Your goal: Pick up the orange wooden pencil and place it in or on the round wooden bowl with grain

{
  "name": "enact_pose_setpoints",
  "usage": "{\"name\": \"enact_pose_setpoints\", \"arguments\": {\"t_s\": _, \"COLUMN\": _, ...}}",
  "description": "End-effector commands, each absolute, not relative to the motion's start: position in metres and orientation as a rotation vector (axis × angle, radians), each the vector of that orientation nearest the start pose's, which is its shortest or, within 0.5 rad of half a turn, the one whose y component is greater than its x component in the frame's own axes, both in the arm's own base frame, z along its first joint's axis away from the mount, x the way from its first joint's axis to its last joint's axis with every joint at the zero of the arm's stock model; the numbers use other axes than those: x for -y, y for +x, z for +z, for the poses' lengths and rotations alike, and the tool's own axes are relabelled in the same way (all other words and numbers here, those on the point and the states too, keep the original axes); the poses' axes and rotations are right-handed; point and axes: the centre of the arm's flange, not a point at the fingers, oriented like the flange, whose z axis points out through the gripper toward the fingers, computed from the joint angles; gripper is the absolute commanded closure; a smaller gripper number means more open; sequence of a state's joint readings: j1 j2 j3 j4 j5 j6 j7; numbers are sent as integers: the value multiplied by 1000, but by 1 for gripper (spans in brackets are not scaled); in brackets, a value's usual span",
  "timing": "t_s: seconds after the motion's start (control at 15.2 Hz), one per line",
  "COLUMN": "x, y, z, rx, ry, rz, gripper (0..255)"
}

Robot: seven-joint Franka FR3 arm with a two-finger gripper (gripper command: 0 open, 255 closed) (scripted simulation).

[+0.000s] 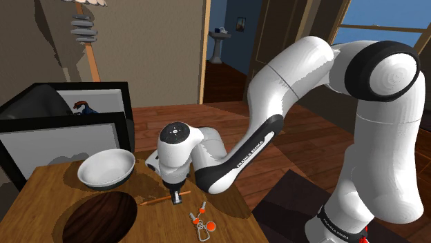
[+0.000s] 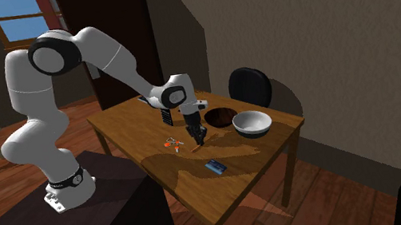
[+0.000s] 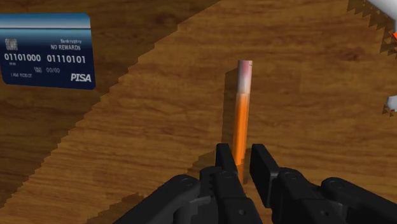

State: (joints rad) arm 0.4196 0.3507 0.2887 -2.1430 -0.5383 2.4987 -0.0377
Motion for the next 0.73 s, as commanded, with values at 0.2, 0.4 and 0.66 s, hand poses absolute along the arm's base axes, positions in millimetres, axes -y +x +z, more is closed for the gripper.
{"name": "enact_pose_setpoints", "arguments": {"t_s": 0.2, "x": -374, "y": 434, "z": 246, "rx": 1826, "ry": -2797, "rz": -184, "gripper": 255}}
{"name": "enact_pose_setpoints", "arguments": {"t_s": 0.4, "x": -374, "y": 434, "z": 246, "rx": 1826, "ry": -2797, "rz": -185, "gripper": 255}}
{"name": "enact_pose_setpoints", "arguments": {"t_s": 0.66, "x": -374, "y": 434, "z": 267, "rx": 1826, "ry": -2797, "rz": -185, "gripper": 255}}
